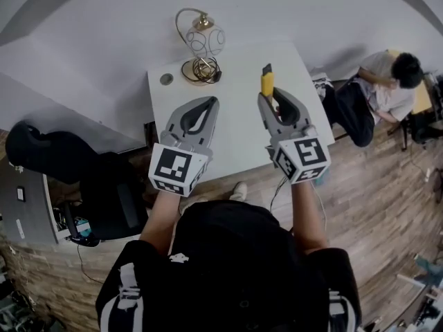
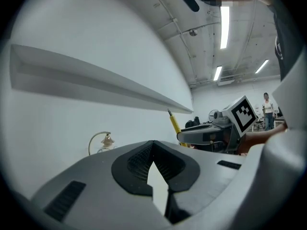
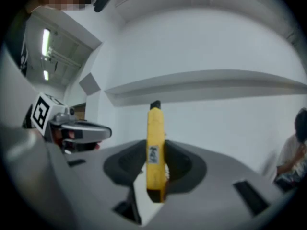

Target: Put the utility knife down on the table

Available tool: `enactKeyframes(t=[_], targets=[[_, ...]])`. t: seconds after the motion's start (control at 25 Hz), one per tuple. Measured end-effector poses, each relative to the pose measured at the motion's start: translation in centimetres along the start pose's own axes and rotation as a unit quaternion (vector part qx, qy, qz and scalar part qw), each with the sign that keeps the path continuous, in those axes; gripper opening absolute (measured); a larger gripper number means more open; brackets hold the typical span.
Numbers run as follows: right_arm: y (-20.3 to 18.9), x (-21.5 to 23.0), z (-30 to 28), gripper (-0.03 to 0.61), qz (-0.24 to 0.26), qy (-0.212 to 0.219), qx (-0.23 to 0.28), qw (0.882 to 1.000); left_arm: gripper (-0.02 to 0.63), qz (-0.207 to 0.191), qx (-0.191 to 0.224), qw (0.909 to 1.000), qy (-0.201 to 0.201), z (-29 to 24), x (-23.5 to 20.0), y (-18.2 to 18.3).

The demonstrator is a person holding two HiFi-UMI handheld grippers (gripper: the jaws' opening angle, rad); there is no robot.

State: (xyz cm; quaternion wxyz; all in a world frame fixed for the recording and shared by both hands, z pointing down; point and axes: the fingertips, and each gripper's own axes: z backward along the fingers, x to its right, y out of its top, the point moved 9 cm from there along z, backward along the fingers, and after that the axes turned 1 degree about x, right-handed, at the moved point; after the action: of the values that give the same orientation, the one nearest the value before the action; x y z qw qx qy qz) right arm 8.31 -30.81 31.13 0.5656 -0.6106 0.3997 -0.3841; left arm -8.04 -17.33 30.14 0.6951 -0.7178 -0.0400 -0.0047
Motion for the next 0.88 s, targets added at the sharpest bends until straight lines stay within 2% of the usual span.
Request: enactKeyframes(t=[0.48, 0.88], targets=[[-0.7, -0.1, -5.0, 0.137, 0.003, 0.109, -0.019, 0.994, 0.018, 0.01, -0.013, 0.994, 0.108, 1.3, -1.4, -0.9], [-2.6, -2.2, -7.9, 0.137, 0.009, 0.189, -0.058, 0.98, 0.018, 0.028, -0.035, 0.9832, 0.177, 3.9, -2.2, -2.4]])
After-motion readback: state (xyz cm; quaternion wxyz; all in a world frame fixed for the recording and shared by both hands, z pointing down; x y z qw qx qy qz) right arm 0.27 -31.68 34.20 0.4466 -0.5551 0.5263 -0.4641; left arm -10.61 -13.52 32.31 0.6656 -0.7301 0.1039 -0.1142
